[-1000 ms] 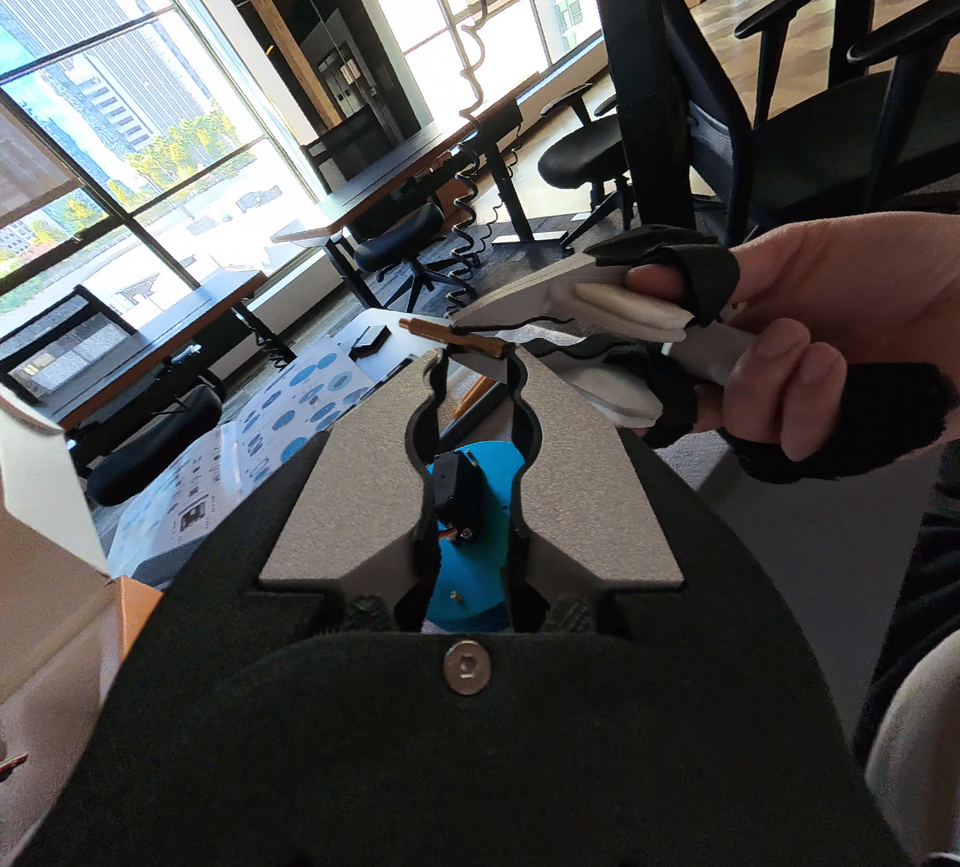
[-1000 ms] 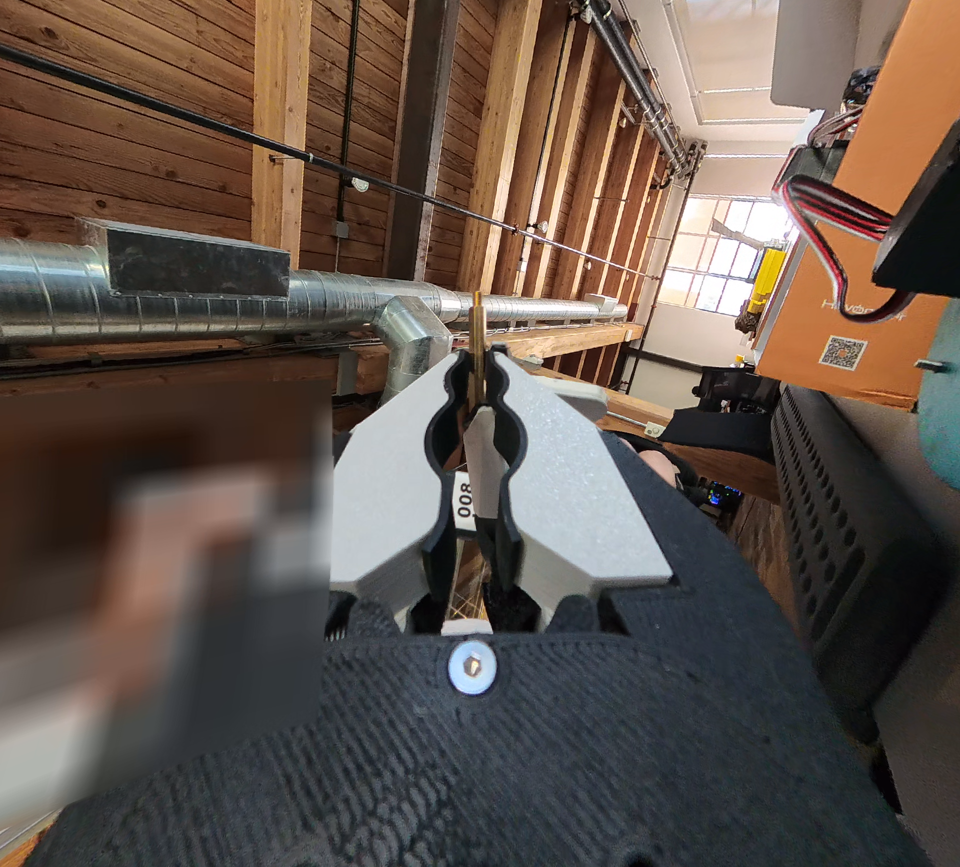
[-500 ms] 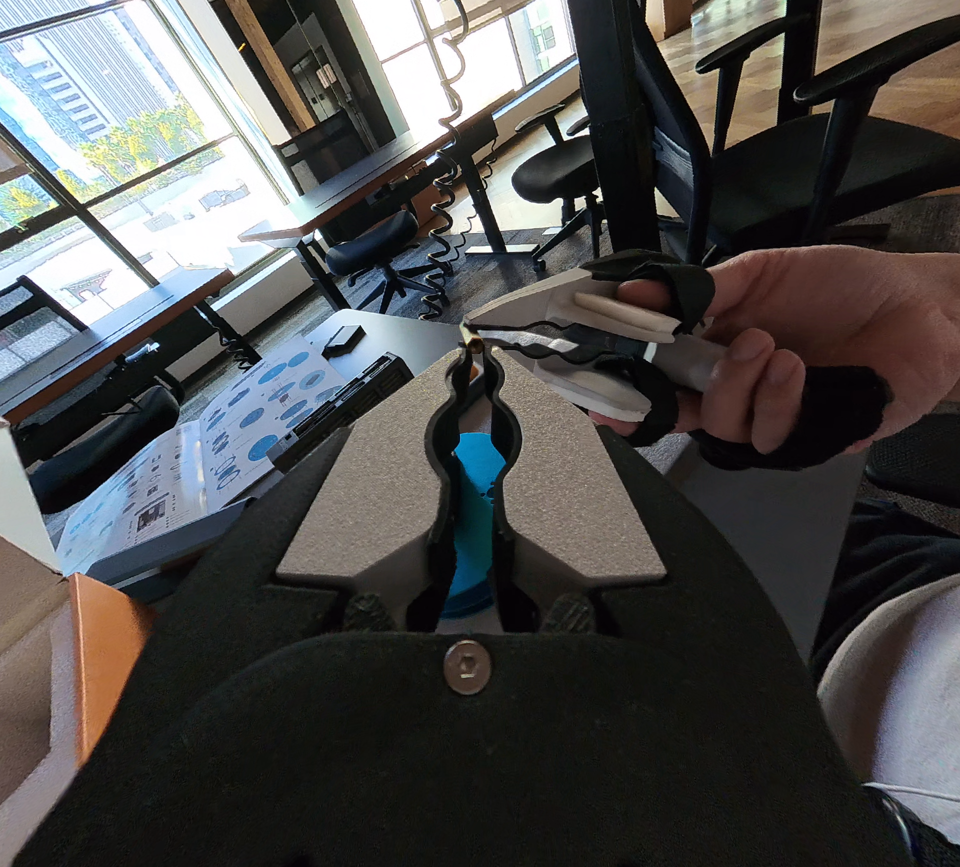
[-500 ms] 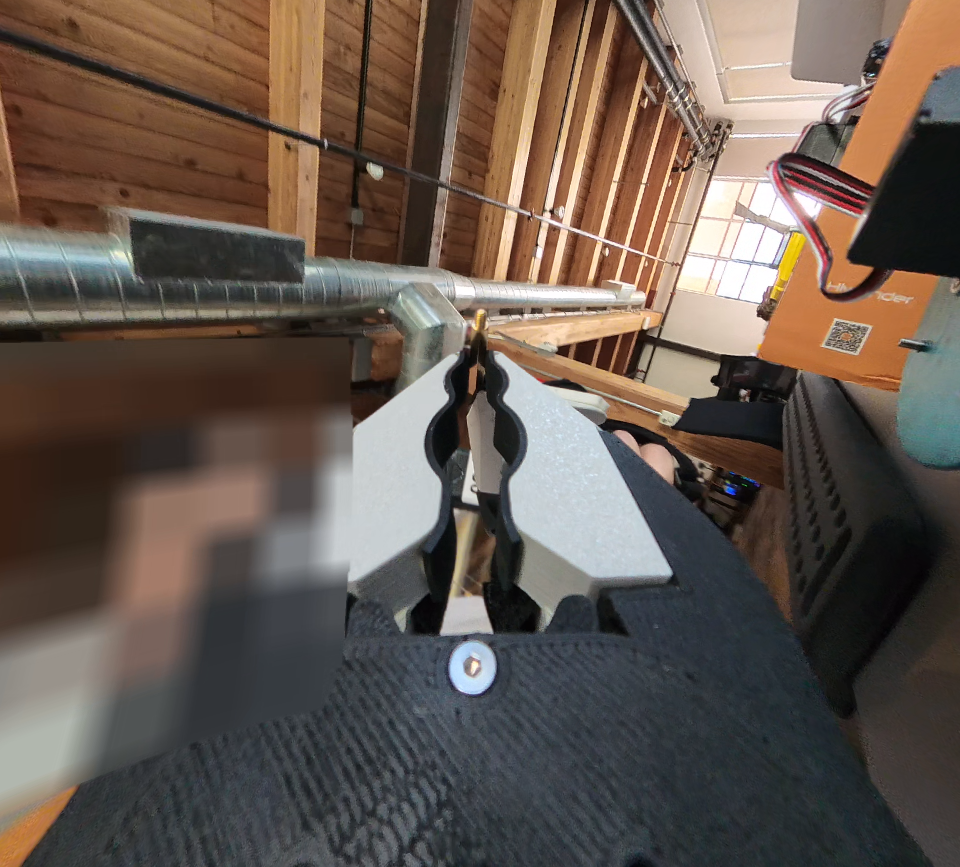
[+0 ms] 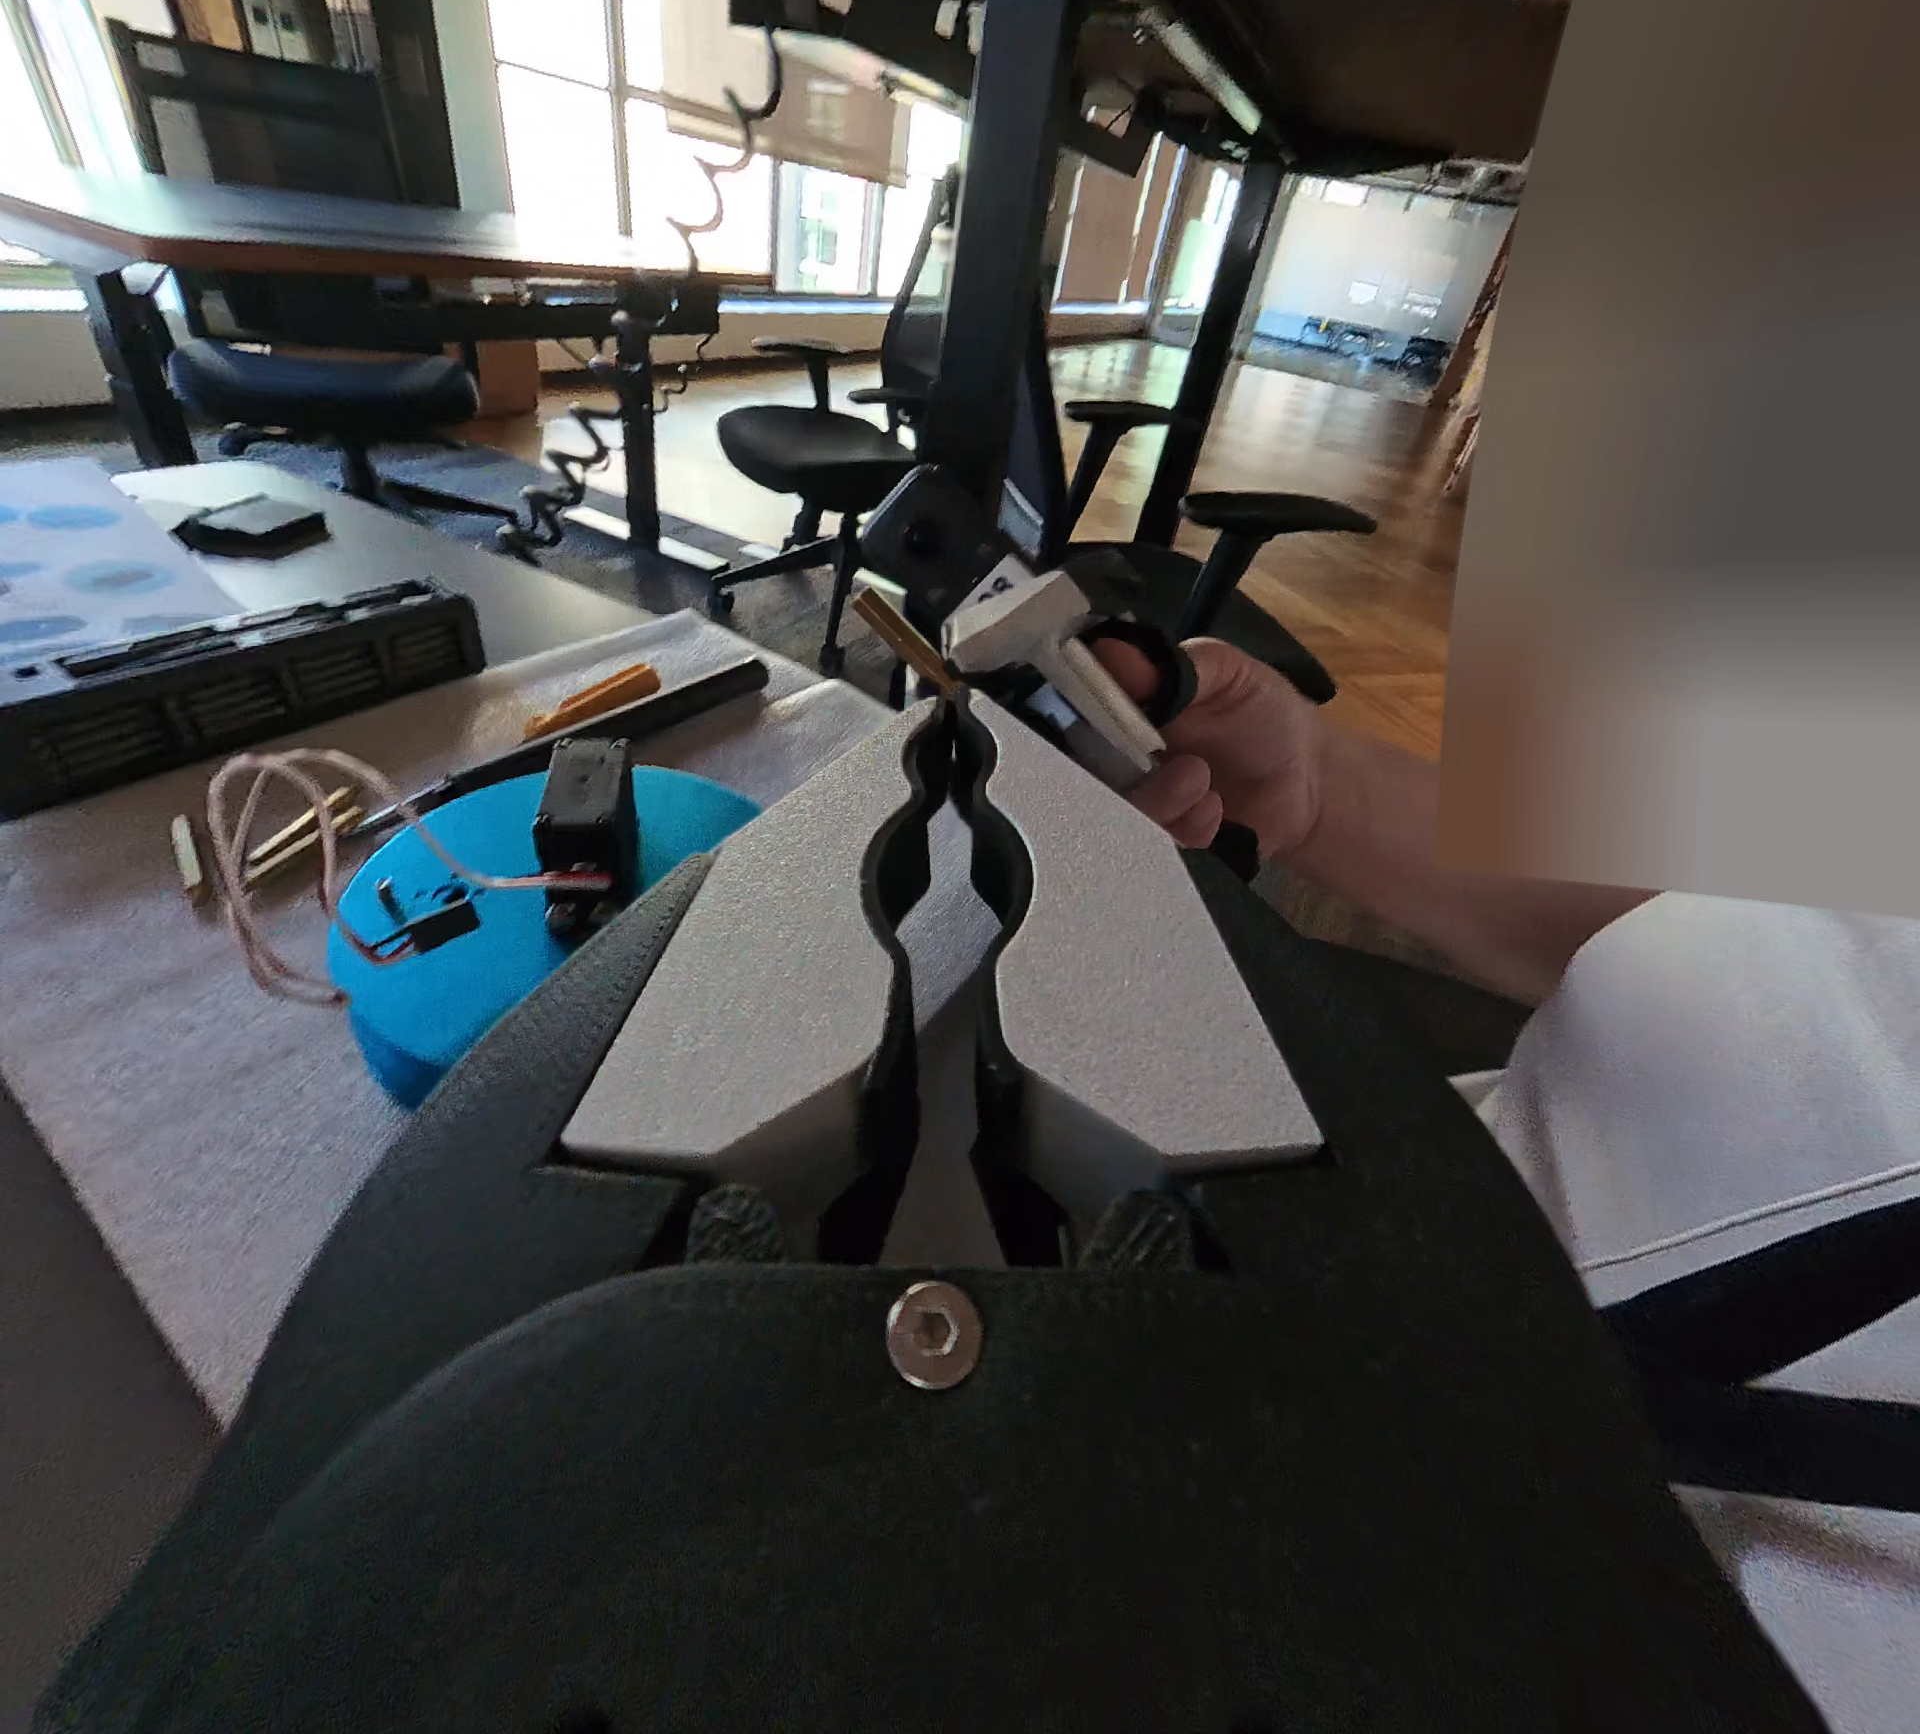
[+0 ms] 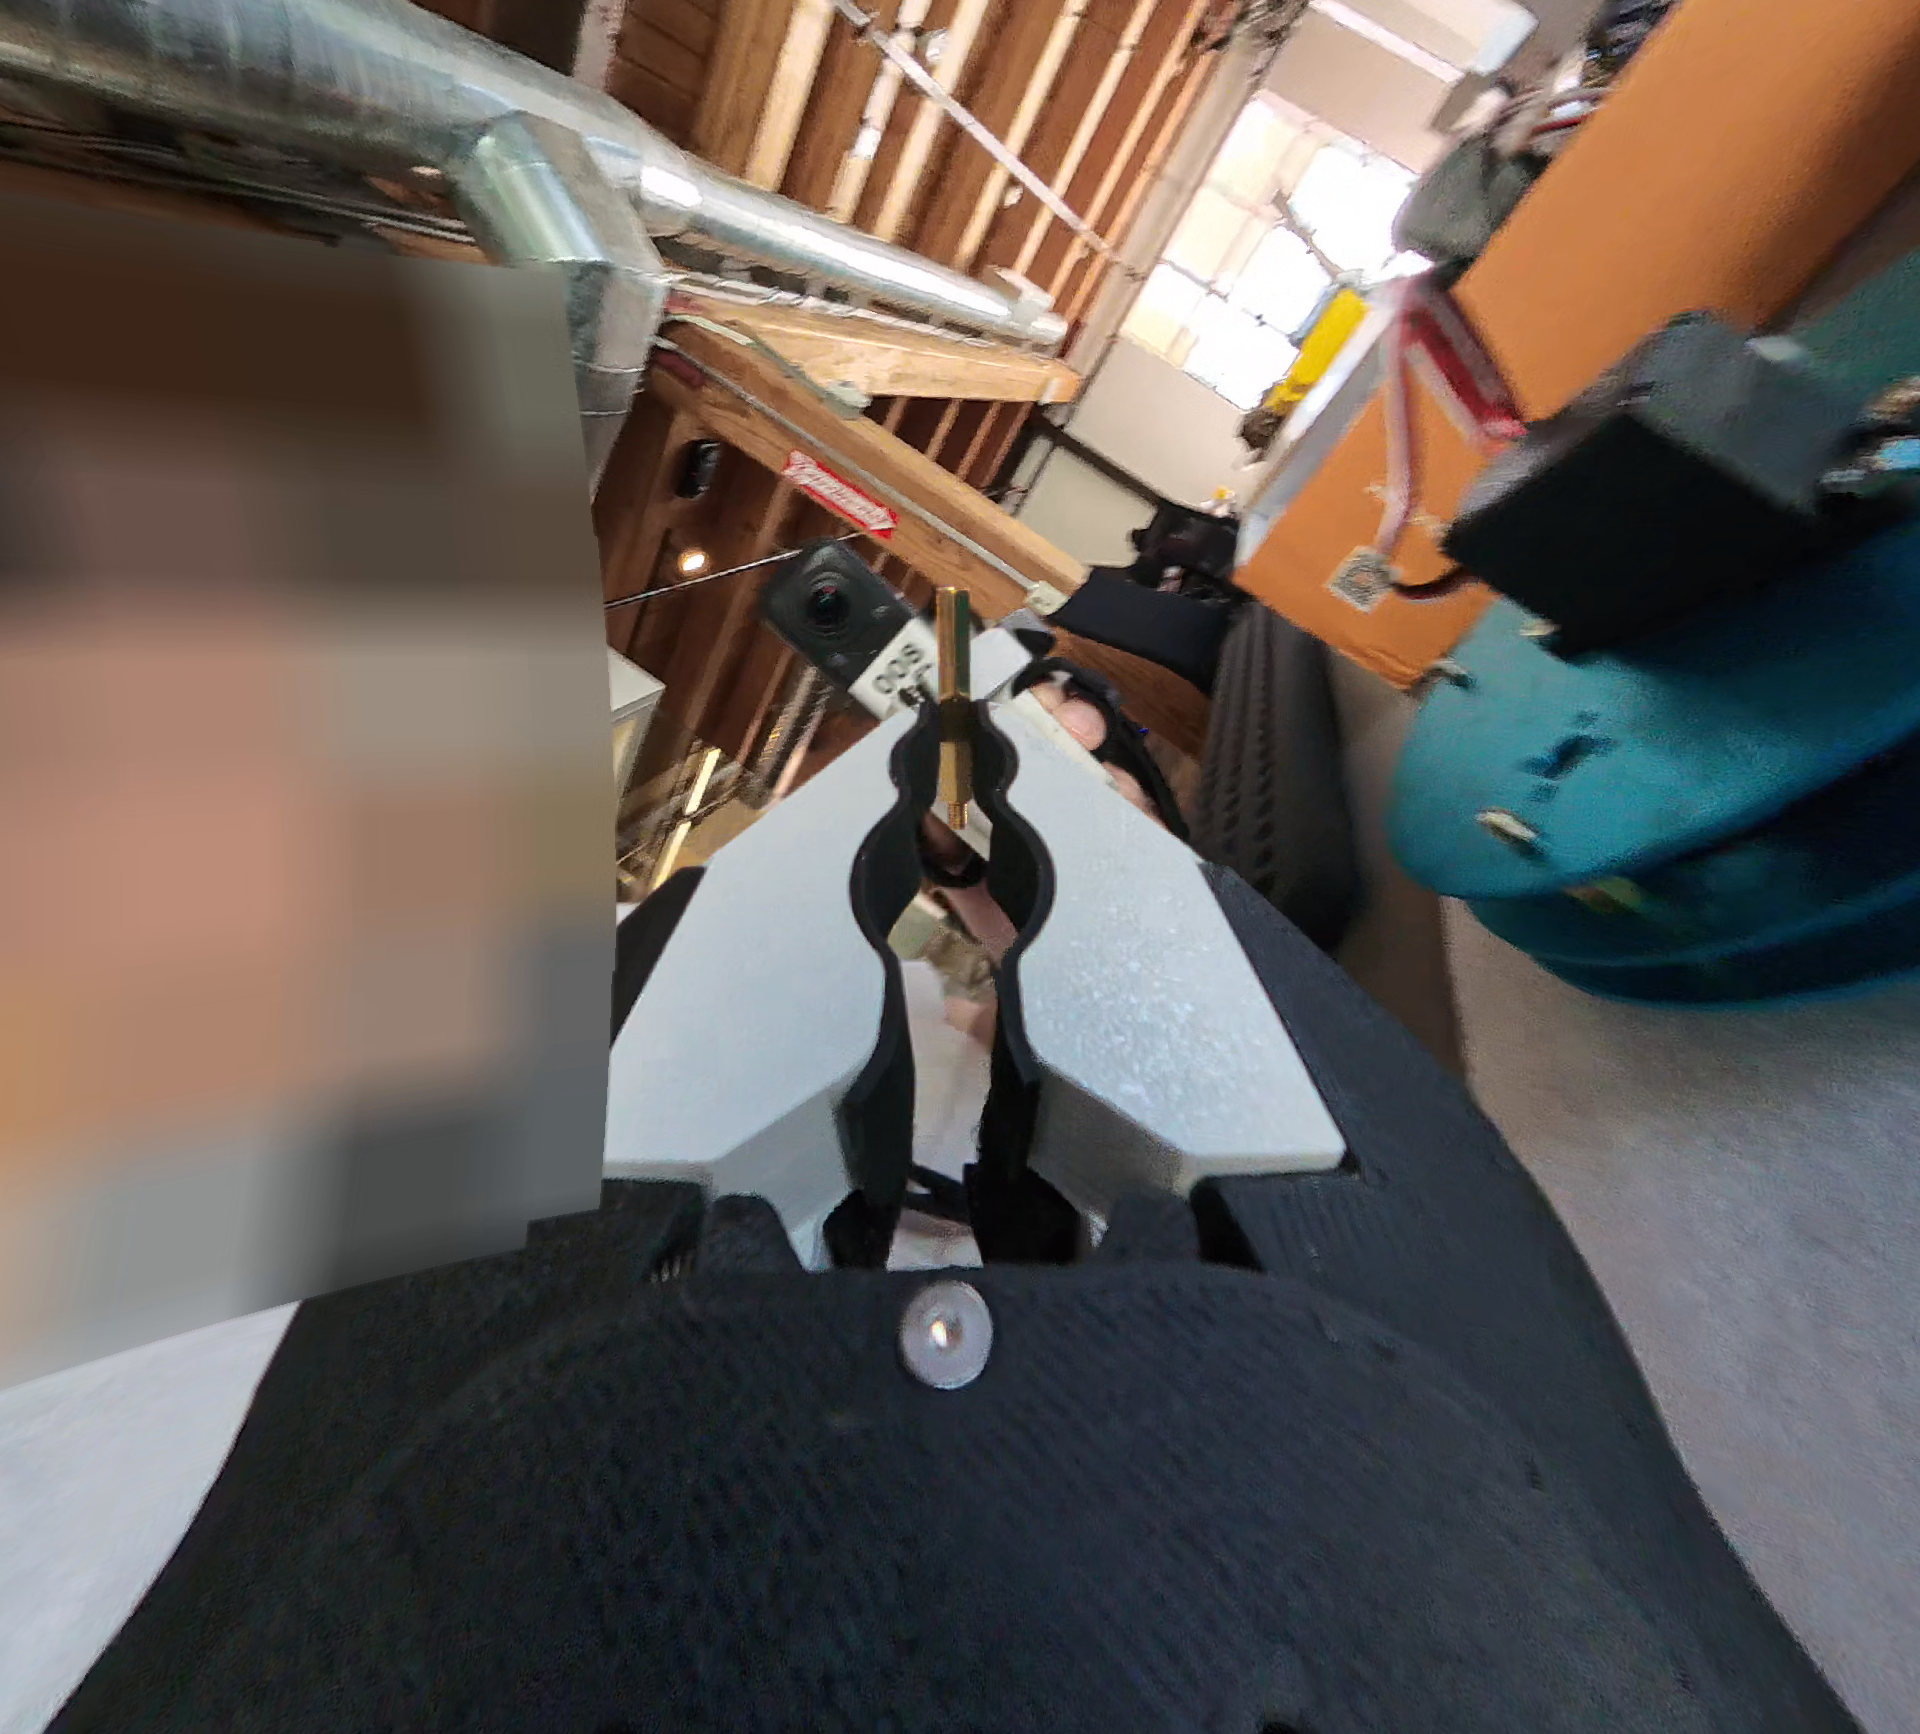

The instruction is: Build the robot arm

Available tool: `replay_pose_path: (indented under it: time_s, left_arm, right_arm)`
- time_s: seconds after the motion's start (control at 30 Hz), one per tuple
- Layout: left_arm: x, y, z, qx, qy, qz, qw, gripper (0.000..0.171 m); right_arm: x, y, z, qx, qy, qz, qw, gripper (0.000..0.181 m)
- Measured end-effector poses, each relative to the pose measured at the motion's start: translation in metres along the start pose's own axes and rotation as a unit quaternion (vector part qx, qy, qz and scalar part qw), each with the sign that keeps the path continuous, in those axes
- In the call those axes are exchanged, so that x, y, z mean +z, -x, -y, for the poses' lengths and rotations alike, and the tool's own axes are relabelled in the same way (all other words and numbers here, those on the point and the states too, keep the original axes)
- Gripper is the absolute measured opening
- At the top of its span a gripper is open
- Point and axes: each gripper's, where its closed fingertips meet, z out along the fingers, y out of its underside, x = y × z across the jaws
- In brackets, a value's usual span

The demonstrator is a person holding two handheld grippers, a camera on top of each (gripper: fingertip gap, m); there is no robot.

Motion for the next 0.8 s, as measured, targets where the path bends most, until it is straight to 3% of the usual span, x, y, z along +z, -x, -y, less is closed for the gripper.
replay_pose_path:
  time_s: [0.03,0.1,0.13,0.2,0.37,0.47,0.6,0.67,0.73,0.8]
  left_arm:
    - [-0.002,0.007,-0.006,0.005,0.01,0.015,1.0,0.0]
    - [-0.006,0.018,-0.016,0.023,0.031,0.044,0.998,0.0]
    - [-0.007,0.022,-0.018,0.022,0.039,0.053,0.998,0.008]
    - [-0.006,0.022,-0.018,-0.019,0.046,0.037,0.998,0.025]
    - [0.005,0.02,-0.007,-0.134,0.037,-0.032,0.99,0.029]
    - [0.007,0.019,-0.007,-0.148,0.04,-0.044,0.987,0.023]
    - [0.01,0.013,-0.017,-0.167,0.061,-0.063,0.982,0.005]
    - [0.01,0.015,-0.019,-0.18,0.061,-0.06,0.98,0.004]
    - [0.007,0.015,-0.012,-0.208,0.03,-0.069,0.975,0.004]
    - [0.002,0.015,-0.003,-0.266,-0.01,-0.093,0.959,0.003]
  right_arm:
    - [-0.003,-0.006,0.003,-0.006,-0.004,-0.016,1.0,0.003]
    - [-0.006,-0.01,0.001,-0.04,0.019,-0.043,0.998,0.003]
    - [-0.006,-0.013,-0.003,-0.077,0.047,-0.076,0.993,0.003]
    - [-0.005,-0.021,-0.011,-0.192,0.117,-0.156,0.962,0.003]
    - [0.001,-0.021,-0.012,-0.447,0.233,-0.279,0.817,0.004]
    - [-0.001,-0.021,-0.013,-0.523,0.266,-0.317,0.745,0.004]
    - [-0.005,-0.025,-0.016,-0.563,0.283,-0.344,0.696,0.004]
    - [-0.004,-0.025,-0.017,-0.573,0.277,-0.345,0.69,0.003]
    - [0.002,-0.015,-0.016,-0.601,0.238,-0.322,0.691,0.005]
    - [0.002,-0.006,-0.013,-0.647,0.2,-0.305,0.67,0.021]
